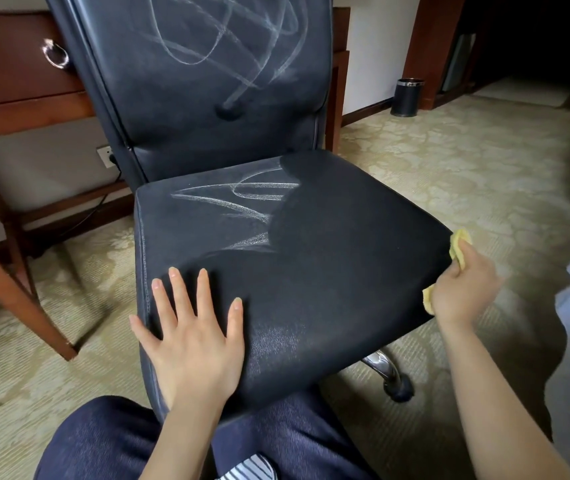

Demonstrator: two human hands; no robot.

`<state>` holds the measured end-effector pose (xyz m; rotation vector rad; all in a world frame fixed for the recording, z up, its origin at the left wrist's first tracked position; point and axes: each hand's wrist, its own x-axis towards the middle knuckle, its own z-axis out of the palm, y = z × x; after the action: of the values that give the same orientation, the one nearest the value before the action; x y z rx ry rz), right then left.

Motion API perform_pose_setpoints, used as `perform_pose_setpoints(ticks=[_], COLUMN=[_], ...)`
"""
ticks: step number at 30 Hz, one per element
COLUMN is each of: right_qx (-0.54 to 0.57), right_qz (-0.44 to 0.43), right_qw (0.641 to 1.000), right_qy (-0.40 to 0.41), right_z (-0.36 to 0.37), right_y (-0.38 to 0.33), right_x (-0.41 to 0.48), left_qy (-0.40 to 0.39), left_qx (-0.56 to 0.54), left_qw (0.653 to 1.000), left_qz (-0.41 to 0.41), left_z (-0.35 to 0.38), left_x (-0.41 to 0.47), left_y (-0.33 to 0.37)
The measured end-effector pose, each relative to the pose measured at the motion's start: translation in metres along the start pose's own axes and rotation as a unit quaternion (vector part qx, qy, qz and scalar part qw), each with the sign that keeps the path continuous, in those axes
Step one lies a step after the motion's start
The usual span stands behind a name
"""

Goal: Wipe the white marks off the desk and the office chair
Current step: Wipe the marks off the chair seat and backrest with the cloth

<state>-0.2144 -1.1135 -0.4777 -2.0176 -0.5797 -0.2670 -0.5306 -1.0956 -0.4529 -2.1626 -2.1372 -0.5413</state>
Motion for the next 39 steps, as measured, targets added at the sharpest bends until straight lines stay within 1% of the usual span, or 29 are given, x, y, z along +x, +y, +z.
perform_pose_setpoints(ticks=[1,4,6,9,12,16,19,21,23,25,29,31,33,35,36,37,39], right_qx=[-0.01,-0.047,-0.044,-0.039,-0.012,0.047,0.09,0.091,0.079,0.066,0.026,0.0,-0.032,-0.053,-0.062,-0.068,-0.051], right_qz=[-0.02,-0.115,-0.166,-0.256,-0.365,-0.481,-0.52,-0.528,-0.527,-0.519,-0.478,-0.445,-0.409,-0.386,-0.387,-0.397,-0.429], right_qw=[1.0,0.991,0.981,0.956,0.908,0.826,0.77,0.742,0.723,0.719,0.746,0.778,0.817,0.841,0.845,0.84,0.814], right_qy=[-0.007,-0.053,-0.088,-0.142,-0.203,-0.29,-0.36,-0.404,-0.44,-0.458,-0.463,-0.443,-0.406,-0.374,-0.364,-0.363,-0.388], right_z=[-0.002,-0.011,-0.016,-0.021,-0.018,-0.008,0.006,0.023,0.044,0.071,0.118,0.137,0.15,0.155,0.155,0.153,0.145], right_y=[-0.002,-0.009,-0.017,-0.037,-0.063,-0.098,-0.119,-0.132,-0.144,-0.158,-0.183,-0.193,-0.2,-0.205,-0.205,-0.204,-0.196], right_x=[-0.011,-0.045,-0.064,-0.088,-0.111,-0.124,-0.118,-0.11,-0.097,-0.085,-0.068,-0.065,-0.066,-0.071,-0.073,-0.075,-0.074], left_qy=[0.001,-0.001,-0.001,-0.005,-0.006,0.002,0.006,0.008,0.009,0.008,0.004,0.006,0.004,0.0,-0.002,-0.003,-0.005], left_qx=[0.001,0.008,0.01,0.005,0.015,0.014,0.015,0.014,0.015,0.016,0.016,0.017,0.019,0.02,0.02,0.017,-0.011], left_qw=[1.0,1.0,1.0,1.0,1.0,1.0,1.0,1.0,1.0,1.0,1.0,1.0,1.0,1.0,1.0,1.0,1.0], left_qz=[0.0,0.0,-0.001,-0.005,-0.009,-0.011,-0.009,-0.012,-0.013,-0.016,-0.017,-0.018,-0.019,-0.02,-0.019,-0.017,-0.004], left_z=[0.0,0.0,0.0,-0.002,0.0,0.001,0.003,0.003,0.003,0.004,0.004,0.005,0.004,0.004,0.004,0.004,0.004], left_x=[0.001,0.003,0.004,0.004,0.005,0.006,0.007,0.008,0.008,0.008,0.009,0.009,0.007,0.007,0.007,0.008,0.009], left_y=[-0.001,-0.004,-0.006,-0.007,-0.008,-0.01,-0.011,-0.012,-0.011,-0.012,-0.012,-0.012,-0.013,-0.013,-0.014,-0.014,-0.018])
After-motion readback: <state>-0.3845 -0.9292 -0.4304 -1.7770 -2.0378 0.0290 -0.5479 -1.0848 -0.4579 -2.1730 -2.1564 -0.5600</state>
